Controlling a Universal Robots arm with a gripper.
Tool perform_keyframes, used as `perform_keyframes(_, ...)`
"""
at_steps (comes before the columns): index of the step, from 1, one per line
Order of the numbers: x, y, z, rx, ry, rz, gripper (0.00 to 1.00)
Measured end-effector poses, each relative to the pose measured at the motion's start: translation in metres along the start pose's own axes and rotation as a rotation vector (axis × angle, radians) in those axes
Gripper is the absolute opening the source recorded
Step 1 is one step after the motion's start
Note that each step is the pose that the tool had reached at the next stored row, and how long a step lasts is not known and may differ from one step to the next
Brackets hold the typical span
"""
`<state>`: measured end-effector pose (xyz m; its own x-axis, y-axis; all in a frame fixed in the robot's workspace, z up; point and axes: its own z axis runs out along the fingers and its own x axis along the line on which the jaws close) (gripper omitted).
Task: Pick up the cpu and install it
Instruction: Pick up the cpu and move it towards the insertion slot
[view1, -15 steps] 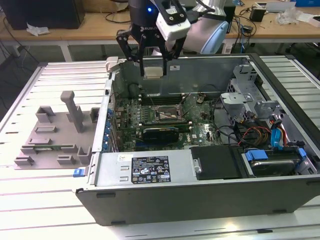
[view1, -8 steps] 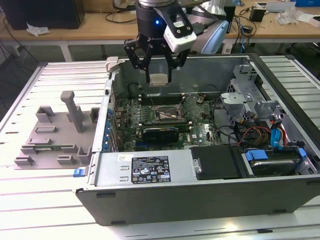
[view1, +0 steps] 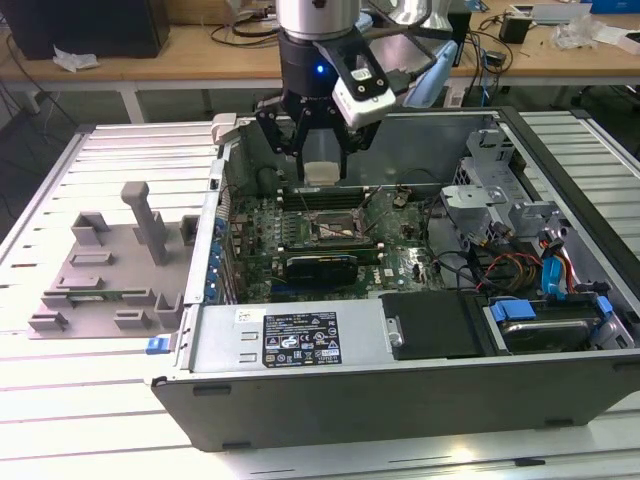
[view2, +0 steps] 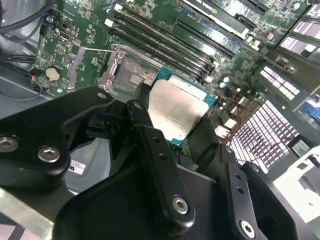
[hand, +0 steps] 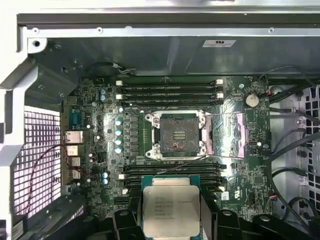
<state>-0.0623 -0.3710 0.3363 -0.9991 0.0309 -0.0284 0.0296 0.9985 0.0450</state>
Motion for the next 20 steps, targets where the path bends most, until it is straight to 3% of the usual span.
perform_keyframes(5, -0.0024, -0.0003, 0.0132, 0.0006, 0.0000, -0.001, 0.55)
perform_keyframes(6, -0.0046, 0.0010, 0.0204, 0.0008, 0.0000, -0.001, 0.55)
perform_keyframes(11, -0.0044, 0.0084, 0.0321, 0.0006, 0.0001, -0.003, 0.55)
perform_keyframes(20, -0.0043, 0.0238, 0.0621, 0.0005, 0.0003, -0.008, 0.55)
